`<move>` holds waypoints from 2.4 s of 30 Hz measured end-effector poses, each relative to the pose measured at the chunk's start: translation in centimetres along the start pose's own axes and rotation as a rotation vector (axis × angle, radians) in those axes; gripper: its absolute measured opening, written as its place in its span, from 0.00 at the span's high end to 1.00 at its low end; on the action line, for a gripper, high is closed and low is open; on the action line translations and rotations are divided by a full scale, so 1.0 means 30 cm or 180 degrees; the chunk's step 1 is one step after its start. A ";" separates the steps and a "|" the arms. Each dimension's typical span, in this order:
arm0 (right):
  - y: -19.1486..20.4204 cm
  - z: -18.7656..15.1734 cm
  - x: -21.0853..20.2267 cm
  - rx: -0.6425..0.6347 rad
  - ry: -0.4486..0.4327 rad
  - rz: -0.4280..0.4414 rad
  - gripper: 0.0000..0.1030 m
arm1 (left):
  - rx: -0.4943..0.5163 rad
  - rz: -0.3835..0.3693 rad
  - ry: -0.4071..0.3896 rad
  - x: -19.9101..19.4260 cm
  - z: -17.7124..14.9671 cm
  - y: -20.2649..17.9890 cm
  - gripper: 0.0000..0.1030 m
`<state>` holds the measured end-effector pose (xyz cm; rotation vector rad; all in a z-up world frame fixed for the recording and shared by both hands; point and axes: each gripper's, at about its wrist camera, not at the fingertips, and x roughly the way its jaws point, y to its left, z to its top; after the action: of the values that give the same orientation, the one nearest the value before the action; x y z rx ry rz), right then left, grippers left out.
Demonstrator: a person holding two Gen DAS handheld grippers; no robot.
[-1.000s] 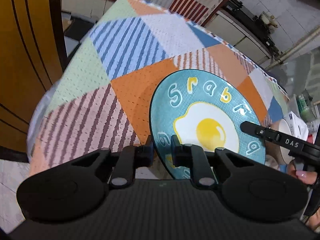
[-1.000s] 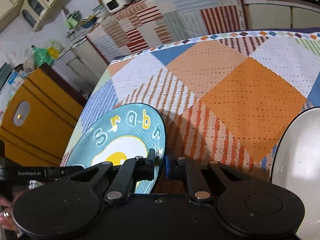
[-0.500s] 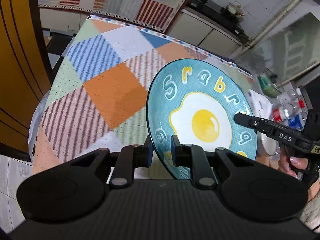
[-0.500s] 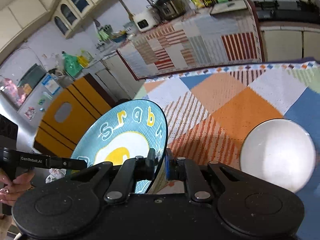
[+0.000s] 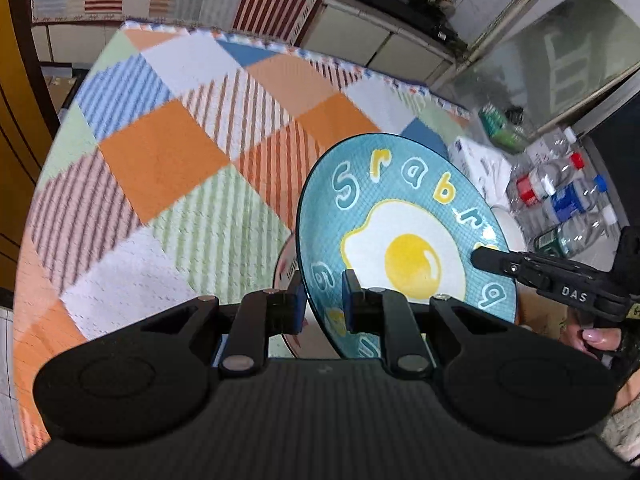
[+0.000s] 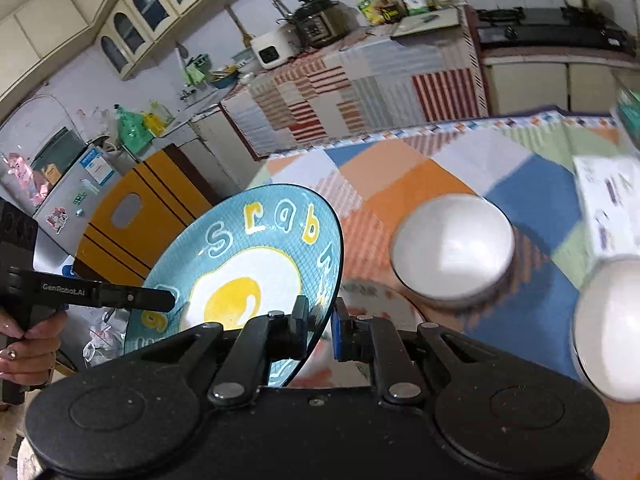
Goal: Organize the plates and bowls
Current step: 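Lift the blue egg plate with both grippers and lower it onto the Lovely Bear plate, then open both grippers and release the blue egg plate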
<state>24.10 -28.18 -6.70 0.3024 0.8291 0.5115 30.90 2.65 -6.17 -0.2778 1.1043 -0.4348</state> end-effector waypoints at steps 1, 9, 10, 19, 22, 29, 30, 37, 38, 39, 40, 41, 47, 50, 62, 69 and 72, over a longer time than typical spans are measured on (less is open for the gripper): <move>-0.013 -0.015 -0.002 0.0028 0.0021 -0.0010 0.85 | -0.0001 0.0020 0.0028 0.017 -0.013 -0.004 0.85; -0.114 -0.132 0.036 0.0258 0.0231 -0.0135 0.85 | -0.0041 0.0093 0.0356 0.164 -0.089 -0.015 0.85; -0.127 -0.145 0.044 0.0288 0.0255 -0.0159 0.85 | -0.0034 0.0121 0.0404 0.179 -0.096 -0.016 0.85; -0.128 -0.180 0.085 0.0261 0.0437 -0.0306 0.84 | -0.0108 0.0231 0.0609 0.240 -0.106 0.009 0.83; -0.116 -0.184 0.097 0.0264 0.0568 -0.0367 0.82 | -0.0093 0.0303 0.0626 0.246 -0.097 0.005 0.83; -0.084 -0.187 0.117 0.0213 0.0696 -0.0504 0.78 | 0.0074 0.0492 0.0646 0.264 -0.058 -0.018 0.81; -0.080 -0.186 0.119 0.0220 0.0714 -0.0524 0.77 | 0.0081 0.0518 0.0638 0.267 -0.055 -0.020 0.81; -0.024 -0.166 0.156 0.0223 0.0995 -0.0790 0.71 | -0.0004 0.0637 0.0635 0.296 -0.057 -0.005 0.79; -0.010 -0.163 0.163 0.0164 0.1021 -0.0853 0.71 | -0.0026 0.0629 0.0648 0.300 -0.056 0.000 0.79; 0.003 -0.161 0.169 0.0128 0.1049 -0.0922 0.71 | -0.0049 0.0620 0.0661 0.304 -0.057 0.005 0.79; 0.011 -0.157 0.174 0.0103 0.1069 -0.0976 0.70 | -0.0066 0.0613 0.0676 0.308 -0.058 0.008 0.78; 0.022 -0.154 0.180 0.0043 0.1084 -0.1032 0.69 | -0.0071 0.0615 0.0691 0.313 -0.063 0.008 0.78; 0.094 -0.160 0.214 -0.0463 0.1112 -0.1477 0.65 | -0.0048 0.0689 0.0628 0.323 -0.092 -0.011 0.77; 0.095 -0.160 0.212 -0.0515 0.1082 -0.1555 0.64 | 0.0047 0.0761 0.0610 0.324 -0.098 -0.032 0.76; 0.077 -0.231 0.127 -0.0463 0.0314 -0.1606 0.67 | 0.0414 0.1076 0.0375 0.291 -0.153 -0.109 0.79; 0.101 -0.255 -0.091 -0.0187 -0.0034 -0.1273 0.67 | 0.0523 0.1059 0.0289 0.196 -0.220 -0.171 0.79; 0.103 -0.277 -0.173 -0.0109 -0.0044 -0.1190 0.67 | 0.0598 0.0979 0.0255 0.139 -0.243 -0.226 0.79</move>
<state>13.85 -27.92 -7.44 0.1141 0.8389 0.1733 24.54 -5.31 -9.71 0.0761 1.1533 -0.2738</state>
